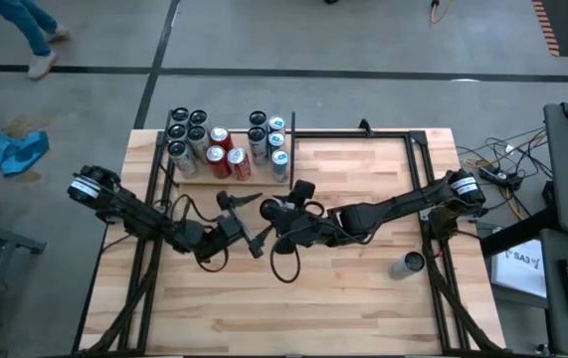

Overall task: Place canned beverage on shelf
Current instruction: Put the white and yellow soda can on the shelf aligned with the other white and yellow soda cans

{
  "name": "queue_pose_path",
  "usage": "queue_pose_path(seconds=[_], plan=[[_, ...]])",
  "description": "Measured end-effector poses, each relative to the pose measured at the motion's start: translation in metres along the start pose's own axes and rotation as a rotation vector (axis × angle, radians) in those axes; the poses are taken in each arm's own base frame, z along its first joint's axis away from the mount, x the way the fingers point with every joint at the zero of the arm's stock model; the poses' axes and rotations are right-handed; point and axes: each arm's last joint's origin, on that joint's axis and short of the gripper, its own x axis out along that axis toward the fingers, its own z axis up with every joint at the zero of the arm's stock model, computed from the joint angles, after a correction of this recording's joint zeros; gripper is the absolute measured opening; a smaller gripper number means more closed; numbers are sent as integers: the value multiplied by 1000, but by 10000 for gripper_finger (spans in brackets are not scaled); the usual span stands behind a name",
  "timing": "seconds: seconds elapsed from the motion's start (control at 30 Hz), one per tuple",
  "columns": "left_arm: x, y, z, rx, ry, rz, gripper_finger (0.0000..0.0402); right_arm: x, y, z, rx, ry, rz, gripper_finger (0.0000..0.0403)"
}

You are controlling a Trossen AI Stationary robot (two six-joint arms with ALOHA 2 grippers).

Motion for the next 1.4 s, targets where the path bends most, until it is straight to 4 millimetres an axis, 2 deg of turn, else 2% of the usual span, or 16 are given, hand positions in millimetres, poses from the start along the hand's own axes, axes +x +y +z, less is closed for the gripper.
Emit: queue_pose_path(seconds=[0.13,0.4,0.6,0.8,0.87,1.03,1.2,1.4], plan=[[3,-4,1,13,-4,-4,362,-1,3,1,0,-16,69,238],[4,-5,2,21,-4,-2,352,-1,4,2,2,-21,75,238],[5,-5,3,30,-5,-2,315,-1,4,2,9,-23,74,238],[5,-6,3,38,-2,-1,256,-1,3,2,19,-25,74,238],[5,-6,3,35,-1,0,240,-1,3,2,20,-25,74,250],[5,-5,3,26,8,16,240,-1,4,2,31,-24,75,293],[3,0,4,53,60,125,240,-1,3,2,66,-23,62,300],[-10,17,11,138,194,354,240,-3,4,4,67,-23,68,296]])
